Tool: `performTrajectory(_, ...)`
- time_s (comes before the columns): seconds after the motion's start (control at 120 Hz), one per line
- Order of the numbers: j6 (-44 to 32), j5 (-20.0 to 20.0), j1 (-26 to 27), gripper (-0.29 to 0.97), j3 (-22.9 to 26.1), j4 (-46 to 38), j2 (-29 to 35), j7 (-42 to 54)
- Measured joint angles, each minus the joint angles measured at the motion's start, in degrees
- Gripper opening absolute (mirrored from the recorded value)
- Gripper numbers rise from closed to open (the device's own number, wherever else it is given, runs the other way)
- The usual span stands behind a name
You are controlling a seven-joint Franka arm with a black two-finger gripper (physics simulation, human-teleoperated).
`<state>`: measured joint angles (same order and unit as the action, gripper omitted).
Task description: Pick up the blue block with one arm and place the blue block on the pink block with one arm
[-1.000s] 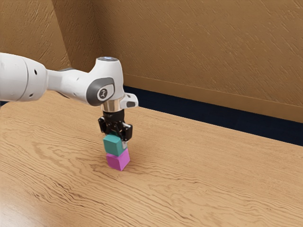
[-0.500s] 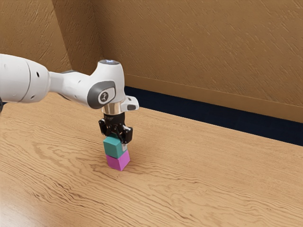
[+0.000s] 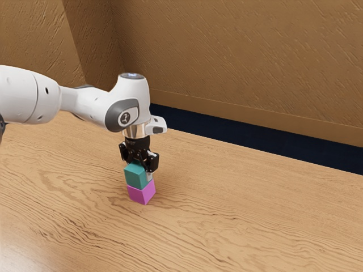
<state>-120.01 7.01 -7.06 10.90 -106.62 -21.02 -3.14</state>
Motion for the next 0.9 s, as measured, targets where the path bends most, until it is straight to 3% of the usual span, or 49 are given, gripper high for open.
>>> performTrajectory(0.317,-0.35,-0.43,-0.04,0.59,0.02,-0.24,1.24,0.3)
performTrajectory(0.542,-0.07,-0.73,0.1,0.65,1.62,-5.1,14.23,0.45)
performTrajectory(0.9,1.36,-1.83,0.12,0.67,2.28,-5.44,15.17,0.51)
